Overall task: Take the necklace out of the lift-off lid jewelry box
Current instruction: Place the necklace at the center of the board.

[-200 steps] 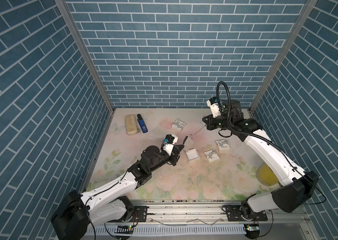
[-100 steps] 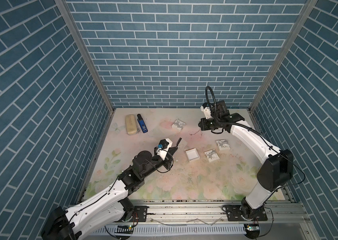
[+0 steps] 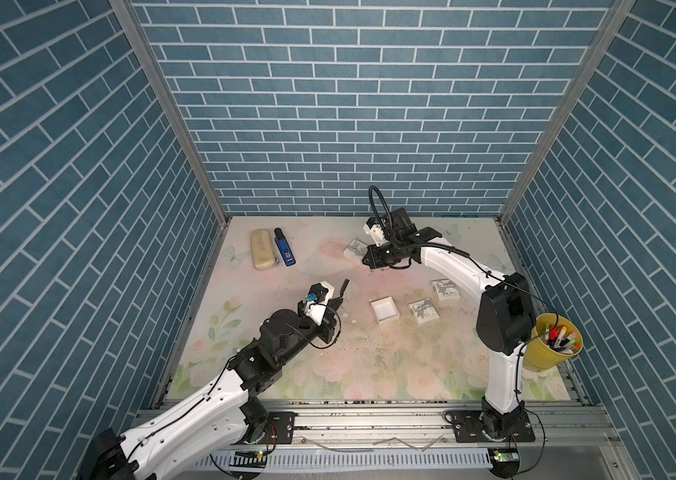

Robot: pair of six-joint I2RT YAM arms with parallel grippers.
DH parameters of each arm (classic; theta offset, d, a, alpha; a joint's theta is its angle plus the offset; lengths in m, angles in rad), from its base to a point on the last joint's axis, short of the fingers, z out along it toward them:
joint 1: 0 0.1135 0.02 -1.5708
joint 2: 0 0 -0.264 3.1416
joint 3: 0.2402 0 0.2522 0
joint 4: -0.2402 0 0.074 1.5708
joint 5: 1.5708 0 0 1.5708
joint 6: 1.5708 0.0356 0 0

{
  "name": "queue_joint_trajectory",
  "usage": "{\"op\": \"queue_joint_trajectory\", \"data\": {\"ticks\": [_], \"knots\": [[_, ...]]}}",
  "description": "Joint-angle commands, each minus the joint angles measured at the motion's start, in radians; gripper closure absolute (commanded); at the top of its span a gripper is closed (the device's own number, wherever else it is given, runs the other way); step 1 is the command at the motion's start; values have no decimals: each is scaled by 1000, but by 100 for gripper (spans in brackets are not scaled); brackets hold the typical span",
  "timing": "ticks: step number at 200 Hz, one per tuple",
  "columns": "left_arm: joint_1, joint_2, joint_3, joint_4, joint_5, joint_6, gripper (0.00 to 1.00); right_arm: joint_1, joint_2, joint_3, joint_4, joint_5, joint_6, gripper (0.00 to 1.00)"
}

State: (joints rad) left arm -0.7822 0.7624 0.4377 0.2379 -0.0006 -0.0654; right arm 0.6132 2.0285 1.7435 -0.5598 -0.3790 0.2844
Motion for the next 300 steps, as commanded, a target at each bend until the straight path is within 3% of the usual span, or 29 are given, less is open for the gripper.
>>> {"op": "queue_joint_trajectory", "data": {"ticks": [1, 44, 132, 181, 224, 258, 300], "knots": [[4, 1, -23, 5, -16, -39, 100, -14, 48, 12, -5, -23, 18, 100], [3, 79, -31, 48, 8, -68, 100, -64, 32, -46, -9, -20, 9, 100], [0, 378, 48, 235, 86, -106, 100, -253, -41, -263, -46, 31, -68, 100], [-3, 489, 92, 316, 111, -103, 100, -340, 28, -180, -115, 151, -121, 100], [-3, 554, 124, 339, 145, -108, 100, -380, 157, 41, -212, 247, -171, 100], [-3, 593, 145, 362, 156, -110, 100, -399, 217, 148, -252, 297, -177, 68], [-4, 612, 179, 365, 177, -108, 100, -403, 124, 143, -259, 282, -147, 61]]}}
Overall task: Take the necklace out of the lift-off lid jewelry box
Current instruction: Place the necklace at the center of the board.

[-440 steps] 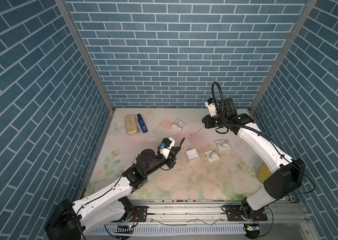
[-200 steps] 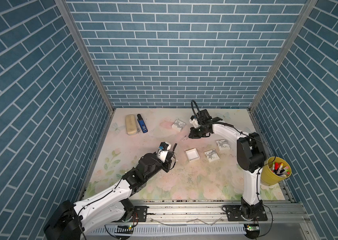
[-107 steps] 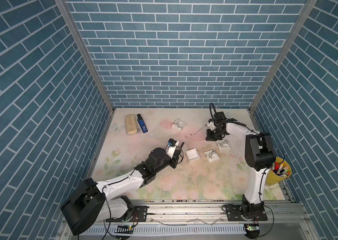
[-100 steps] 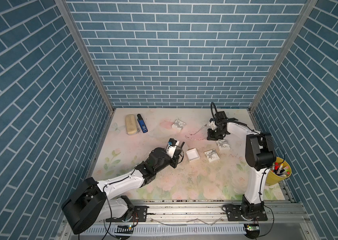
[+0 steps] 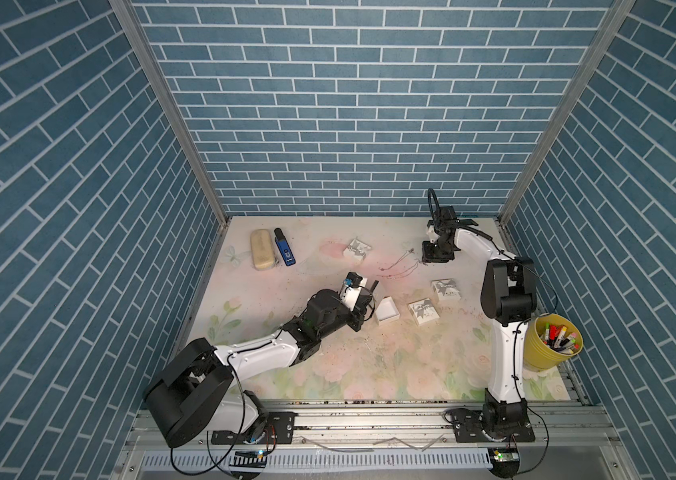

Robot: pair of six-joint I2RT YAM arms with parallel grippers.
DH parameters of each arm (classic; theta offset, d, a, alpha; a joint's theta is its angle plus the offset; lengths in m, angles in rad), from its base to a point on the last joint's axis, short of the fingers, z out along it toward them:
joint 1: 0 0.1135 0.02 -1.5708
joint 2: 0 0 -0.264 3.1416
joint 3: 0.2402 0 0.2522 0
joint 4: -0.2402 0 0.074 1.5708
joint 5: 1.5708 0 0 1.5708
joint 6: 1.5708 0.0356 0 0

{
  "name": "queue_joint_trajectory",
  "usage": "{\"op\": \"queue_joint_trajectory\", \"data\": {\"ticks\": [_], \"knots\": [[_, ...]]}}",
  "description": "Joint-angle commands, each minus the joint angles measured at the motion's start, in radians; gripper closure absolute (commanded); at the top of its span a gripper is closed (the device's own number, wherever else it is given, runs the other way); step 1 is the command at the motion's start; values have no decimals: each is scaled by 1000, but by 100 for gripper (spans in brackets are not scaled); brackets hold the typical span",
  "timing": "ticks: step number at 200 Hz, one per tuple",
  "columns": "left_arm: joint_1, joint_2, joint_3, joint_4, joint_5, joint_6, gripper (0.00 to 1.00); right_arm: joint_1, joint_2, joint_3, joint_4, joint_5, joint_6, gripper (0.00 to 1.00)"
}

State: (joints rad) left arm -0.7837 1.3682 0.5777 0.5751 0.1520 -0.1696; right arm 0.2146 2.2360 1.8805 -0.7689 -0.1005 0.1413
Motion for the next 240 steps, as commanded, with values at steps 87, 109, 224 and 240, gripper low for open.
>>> {"op": "queue_joint_trajectory", "data": {"ticks": [87, 109, 224, 240], "knots": [[126, 85, 89, 179, 171, -181, 100, 99, -616, -571, 279, -294, 237, 56], [145, 76, 89, 192, 191, -208, 100, 154, -727, -680, 389, -358, 311, 55], [200, 54, 32, 523, 357, -490, 100, 224, -915, -845, 718, -612, 560, 37], [200, 61, 37, 543, 352, -529, 100, 224, -921, -871, 785, -616, 594, 34]]}}
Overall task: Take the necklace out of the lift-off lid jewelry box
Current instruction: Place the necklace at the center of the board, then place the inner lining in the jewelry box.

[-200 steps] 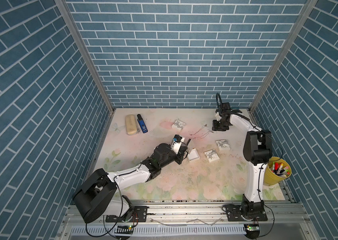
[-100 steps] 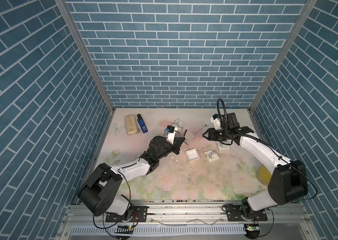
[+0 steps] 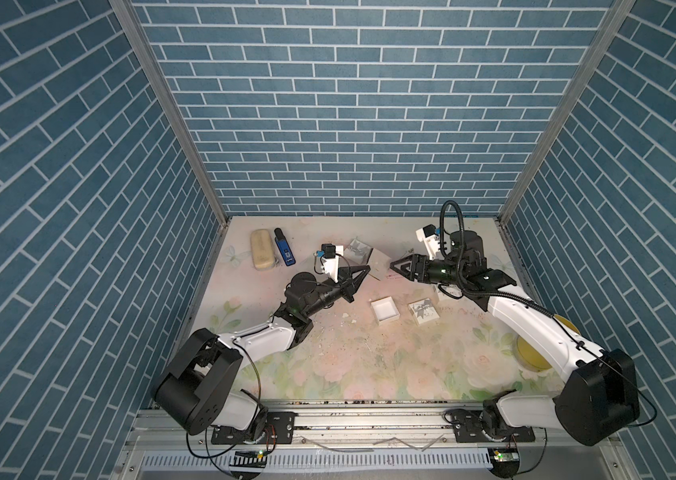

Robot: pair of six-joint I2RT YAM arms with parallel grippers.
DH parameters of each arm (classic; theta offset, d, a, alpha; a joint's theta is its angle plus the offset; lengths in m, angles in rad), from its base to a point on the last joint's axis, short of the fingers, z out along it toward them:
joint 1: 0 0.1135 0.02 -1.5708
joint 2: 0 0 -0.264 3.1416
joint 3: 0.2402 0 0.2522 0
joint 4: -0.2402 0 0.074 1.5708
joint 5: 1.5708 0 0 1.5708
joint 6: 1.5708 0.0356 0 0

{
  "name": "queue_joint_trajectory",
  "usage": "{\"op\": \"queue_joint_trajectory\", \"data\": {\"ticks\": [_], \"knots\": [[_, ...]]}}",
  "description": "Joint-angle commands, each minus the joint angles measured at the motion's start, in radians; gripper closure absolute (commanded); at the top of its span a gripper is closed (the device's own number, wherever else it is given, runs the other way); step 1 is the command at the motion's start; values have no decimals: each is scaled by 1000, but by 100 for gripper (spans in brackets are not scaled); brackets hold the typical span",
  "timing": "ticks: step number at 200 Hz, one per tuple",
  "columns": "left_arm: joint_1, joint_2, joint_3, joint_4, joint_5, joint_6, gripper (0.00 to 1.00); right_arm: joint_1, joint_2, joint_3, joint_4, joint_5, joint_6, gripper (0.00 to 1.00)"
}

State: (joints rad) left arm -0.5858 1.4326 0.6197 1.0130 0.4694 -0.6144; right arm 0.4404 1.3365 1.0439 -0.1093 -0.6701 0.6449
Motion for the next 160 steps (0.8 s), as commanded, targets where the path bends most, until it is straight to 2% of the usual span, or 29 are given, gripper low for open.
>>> {"op": "queue_joint_trajectory", "data": {"ticks": [1, 30, 83, 114, 160], "knots": [[2, -3, -5, 107, 34, -86, 100, -2, -21, -37, 129, -47, 93, 34], [-8, 9, 0, 138, 7, -144, 100, -2, -4, -69, 244, -54, 154, 32], [-91, 45, -9, 208, -127, -141, 100, 0, 73, -106, 527, -65, 366, 33], [-118, 52, 1, 220, -190, -163, 100, 4, 97, -117, 622, -76, 427, 33], [-134, 17, -3, 170, -235, -197, 100, 4, 131, -111, 768, -118, 507, 41]]}}
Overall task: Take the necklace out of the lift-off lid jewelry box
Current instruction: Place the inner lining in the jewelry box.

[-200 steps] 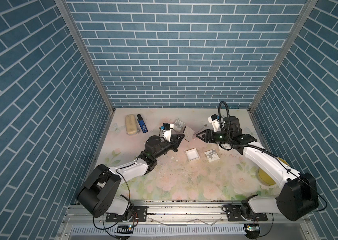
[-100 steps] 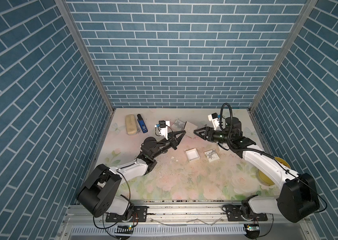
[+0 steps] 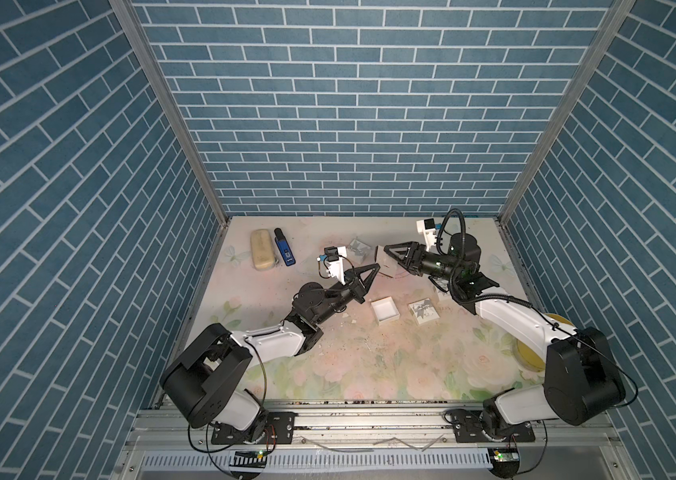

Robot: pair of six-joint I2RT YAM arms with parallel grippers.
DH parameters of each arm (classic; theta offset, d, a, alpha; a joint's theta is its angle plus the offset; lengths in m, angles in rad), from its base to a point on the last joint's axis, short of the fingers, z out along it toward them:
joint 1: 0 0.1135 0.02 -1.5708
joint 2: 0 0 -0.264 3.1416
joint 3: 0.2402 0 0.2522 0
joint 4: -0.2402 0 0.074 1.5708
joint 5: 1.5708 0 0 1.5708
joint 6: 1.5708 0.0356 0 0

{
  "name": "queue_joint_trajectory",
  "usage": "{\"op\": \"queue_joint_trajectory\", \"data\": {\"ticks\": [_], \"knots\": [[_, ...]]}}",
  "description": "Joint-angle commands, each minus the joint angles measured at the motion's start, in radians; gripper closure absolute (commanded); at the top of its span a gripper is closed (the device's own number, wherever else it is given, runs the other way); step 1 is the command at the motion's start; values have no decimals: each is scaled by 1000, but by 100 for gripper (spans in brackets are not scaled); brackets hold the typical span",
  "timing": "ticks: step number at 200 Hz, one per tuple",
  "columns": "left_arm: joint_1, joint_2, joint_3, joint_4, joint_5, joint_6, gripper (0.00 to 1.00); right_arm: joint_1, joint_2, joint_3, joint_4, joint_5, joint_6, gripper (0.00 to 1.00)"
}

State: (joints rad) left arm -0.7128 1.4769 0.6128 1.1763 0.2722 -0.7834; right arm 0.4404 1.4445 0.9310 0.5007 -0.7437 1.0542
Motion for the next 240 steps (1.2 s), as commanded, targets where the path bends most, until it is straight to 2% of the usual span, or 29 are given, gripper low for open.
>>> {"op": "queue_joint_trajectory", "data": {"ticks": [1, 32, 78, 95, 104, 120, 135, 153, 184, 212, 240], "knots": [[-7, -28, 4, 6, -39, -29, 100, 4, 24, 2, 159, -45, 100, 41], [-7, -42, -12, 0, -63, -40, 100, 4, 34, 12, 187, -63, 121, 53], [-10, -61, -6, -79, -76, -51, 100, 4, 4, -7, 185, -53, 119, 88], [-14, -65, 4, -115, -62, -46, 100, 4, -12, -11, 158, -53, 109, 95], [-15, -71, 12, -153, -47, -32, 92, 4, -24, -4, 115, -59, 87, 97], [-14, -101, 22, -244, -23, 16, 78, 1, -59, 30, -65, -60, -12, 99], [-14, -147, 14, -333, -22, 74, 67, -14, -94, 89, -350, -26, -167, 100], [-11, -220, 0, -476, -46, 145, 60, -55, -111, 169, -659, 17, -338, 100], [-7, -336, -25, -729, -118, 243, 50, -106, -83, 304, -1059, 104, -574, 100], [-5, -380, -39, -906, -179, 293, 48, -100, -28, 360, -1227, 174, -684, 100], [-4, -317, -2, -1038, -170, 299, 48, -62, 48, 382, -1293, 218, -750, 100]]}}
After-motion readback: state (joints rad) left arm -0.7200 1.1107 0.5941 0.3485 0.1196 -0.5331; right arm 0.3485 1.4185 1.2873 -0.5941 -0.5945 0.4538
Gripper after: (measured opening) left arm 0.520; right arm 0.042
